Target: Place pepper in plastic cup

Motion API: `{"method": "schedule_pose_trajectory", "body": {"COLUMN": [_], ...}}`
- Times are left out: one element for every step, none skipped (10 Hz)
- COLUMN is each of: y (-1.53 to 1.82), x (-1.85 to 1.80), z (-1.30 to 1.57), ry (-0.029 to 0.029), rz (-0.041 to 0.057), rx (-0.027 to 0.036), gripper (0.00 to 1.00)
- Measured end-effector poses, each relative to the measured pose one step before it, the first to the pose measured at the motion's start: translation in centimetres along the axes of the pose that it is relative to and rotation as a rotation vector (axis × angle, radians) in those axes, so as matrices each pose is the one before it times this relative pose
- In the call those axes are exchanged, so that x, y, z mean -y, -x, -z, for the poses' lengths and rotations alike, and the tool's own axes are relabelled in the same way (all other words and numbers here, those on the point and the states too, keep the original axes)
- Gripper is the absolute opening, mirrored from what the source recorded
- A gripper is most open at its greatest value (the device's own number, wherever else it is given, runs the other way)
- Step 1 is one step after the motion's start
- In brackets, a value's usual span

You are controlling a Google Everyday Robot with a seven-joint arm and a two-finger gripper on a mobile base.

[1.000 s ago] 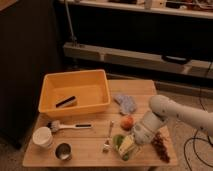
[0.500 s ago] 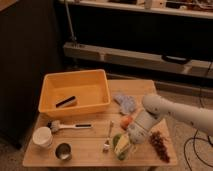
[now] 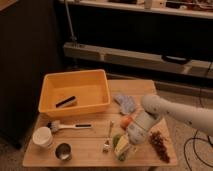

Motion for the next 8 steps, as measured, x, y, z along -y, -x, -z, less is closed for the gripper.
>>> {"method": "schedule_pose_trajectory", "body": {"y": [-0.028,-0.008,0.044,0.156,0.14,0.158,0.237,0.154], "x": [0.133,0.158,0.099,0.225,0.165,-0.009,-0.113,-0.098], "z": [0.185,0.252,0.279,0.378,0.264,0.073,-0.04,-0.065], "ry": [0.00245,0.00295,0.00573,0.01493,0.01055,0.00452,0.00099,-0.00067], "rz": [-0.00584,-0.00666,-0.00626,-0.01046,-0.00726,-0.00368,-0.00496,-0.00338], "rx": [0.00335,0.00445,0.00539,0.00685,0.00372,-0.00058,-0.00436,-0.00327], "gripper": [0.0,0.04,0.12,0.24,0.35,0.43,0.55,0.64]}}
